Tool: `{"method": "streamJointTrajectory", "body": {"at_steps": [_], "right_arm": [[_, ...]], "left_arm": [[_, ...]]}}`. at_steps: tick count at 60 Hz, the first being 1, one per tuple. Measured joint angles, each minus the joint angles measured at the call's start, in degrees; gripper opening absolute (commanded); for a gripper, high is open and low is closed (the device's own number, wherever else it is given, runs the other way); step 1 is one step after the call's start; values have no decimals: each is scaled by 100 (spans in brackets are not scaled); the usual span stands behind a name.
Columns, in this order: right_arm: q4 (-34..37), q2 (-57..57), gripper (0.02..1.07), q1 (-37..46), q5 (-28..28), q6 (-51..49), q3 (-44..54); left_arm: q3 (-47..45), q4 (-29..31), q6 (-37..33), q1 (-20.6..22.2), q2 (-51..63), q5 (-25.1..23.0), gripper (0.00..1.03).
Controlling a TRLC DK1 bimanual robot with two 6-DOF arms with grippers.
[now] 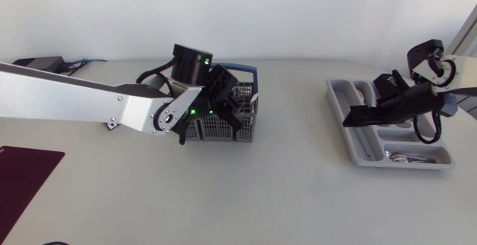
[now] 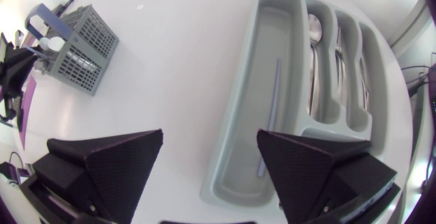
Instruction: Transfer all utensils from the basket to the drawer tray.
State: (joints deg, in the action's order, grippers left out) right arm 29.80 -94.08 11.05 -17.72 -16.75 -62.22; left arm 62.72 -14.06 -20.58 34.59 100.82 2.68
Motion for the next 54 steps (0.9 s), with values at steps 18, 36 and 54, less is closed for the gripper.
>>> {"method": "streamJointTrajectory", "body": {"at_steps": [18,36,54], "right_arm": [[0,247,102,-195,0,0,85],[7,461,102,-385,0,2,179],[24,748,102,-697,0,26,319]], "left_arm": [[39,-170,127,11,24,2,4],[39,-164,175,9,-323,-31,4],[131,256,584,-2,-1285,-289,4]]}}
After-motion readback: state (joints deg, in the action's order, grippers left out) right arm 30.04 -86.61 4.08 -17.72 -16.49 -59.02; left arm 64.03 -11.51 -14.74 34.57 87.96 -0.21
